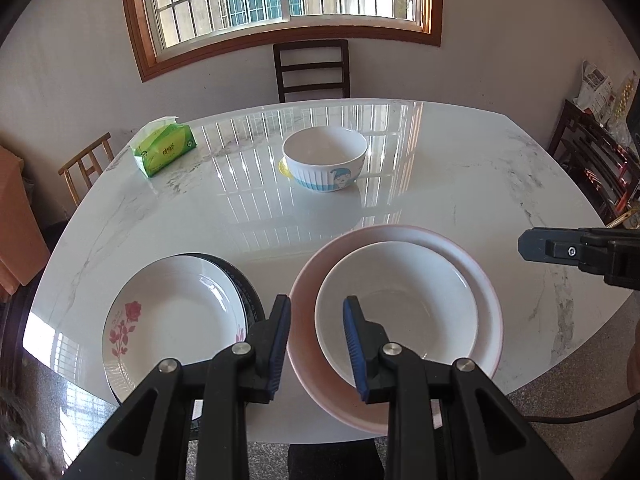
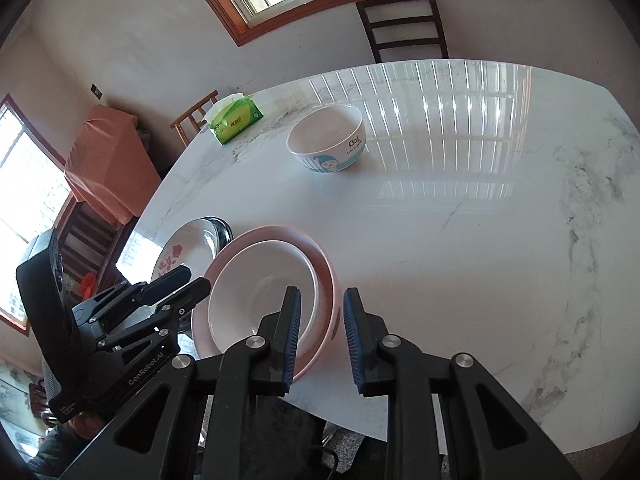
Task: Organize plates and bowls
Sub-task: 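Move both tools to the white-and-blue Dog bowl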
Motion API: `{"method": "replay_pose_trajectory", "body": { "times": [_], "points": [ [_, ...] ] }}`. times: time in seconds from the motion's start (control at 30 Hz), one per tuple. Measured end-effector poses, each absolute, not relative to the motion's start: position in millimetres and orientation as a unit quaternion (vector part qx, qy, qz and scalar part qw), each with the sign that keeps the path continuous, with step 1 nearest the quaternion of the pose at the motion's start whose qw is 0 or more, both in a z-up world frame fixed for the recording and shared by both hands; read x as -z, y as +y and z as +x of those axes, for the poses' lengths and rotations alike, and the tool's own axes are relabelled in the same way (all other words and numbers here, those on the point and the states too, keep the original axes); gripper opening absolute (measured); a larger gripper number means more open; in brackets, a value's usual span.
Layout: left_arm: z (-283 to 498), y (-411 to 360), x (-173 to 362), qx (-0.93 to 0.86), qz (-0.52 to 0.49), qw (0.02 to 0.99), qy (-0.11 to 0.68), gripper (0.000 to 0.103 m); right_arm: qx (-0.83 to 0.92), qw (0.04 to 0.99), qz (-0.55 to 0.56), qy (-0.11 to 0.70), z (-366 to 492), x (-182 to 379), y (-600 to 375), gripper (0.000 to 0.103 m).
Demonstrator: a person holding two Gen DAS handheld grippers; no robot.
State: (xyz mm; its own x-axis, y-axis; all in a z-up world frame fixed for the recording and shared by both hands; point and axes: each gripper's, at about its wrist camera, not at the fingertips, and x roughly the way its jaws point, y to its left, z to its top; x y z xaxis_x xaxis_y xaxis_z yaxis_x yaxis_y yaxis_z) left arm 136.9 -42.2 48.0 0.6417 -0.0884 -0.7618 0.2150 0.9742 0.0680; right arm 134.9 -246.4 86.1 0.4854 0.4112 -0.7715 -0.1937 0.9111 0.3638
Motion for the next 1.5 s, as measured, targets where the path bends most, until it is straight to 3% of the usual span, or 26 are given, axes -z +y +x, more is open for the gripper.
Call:
{"method": "replay_pose_trajectory", "body": {
  "times": [0.3,0.5,0.67,1.5],
  "points": [
    [139,-50,-53,0.060,0.125,0.916,0.376,0.028,-0.136,0.873,0.084,0.461,149,-72,-266,0.025],
    [151,-50,-53,0.049,0.139,0.918,0.368,0.028,-0.122,0.874,0.089,0.462,165,-57,-279,0.033],
    [162,-51,-51,0.039,0.149,0.919,0.364,0.036,-0.120,0.874,0.103,0.460,175,-46,-290,0.033],
    [269,-62,-46,-0.005,0.172,0.913,0.369,0.038,-0.161,0.863,0.156,0.454,250,-12,-290,0.037]
  ]
}}
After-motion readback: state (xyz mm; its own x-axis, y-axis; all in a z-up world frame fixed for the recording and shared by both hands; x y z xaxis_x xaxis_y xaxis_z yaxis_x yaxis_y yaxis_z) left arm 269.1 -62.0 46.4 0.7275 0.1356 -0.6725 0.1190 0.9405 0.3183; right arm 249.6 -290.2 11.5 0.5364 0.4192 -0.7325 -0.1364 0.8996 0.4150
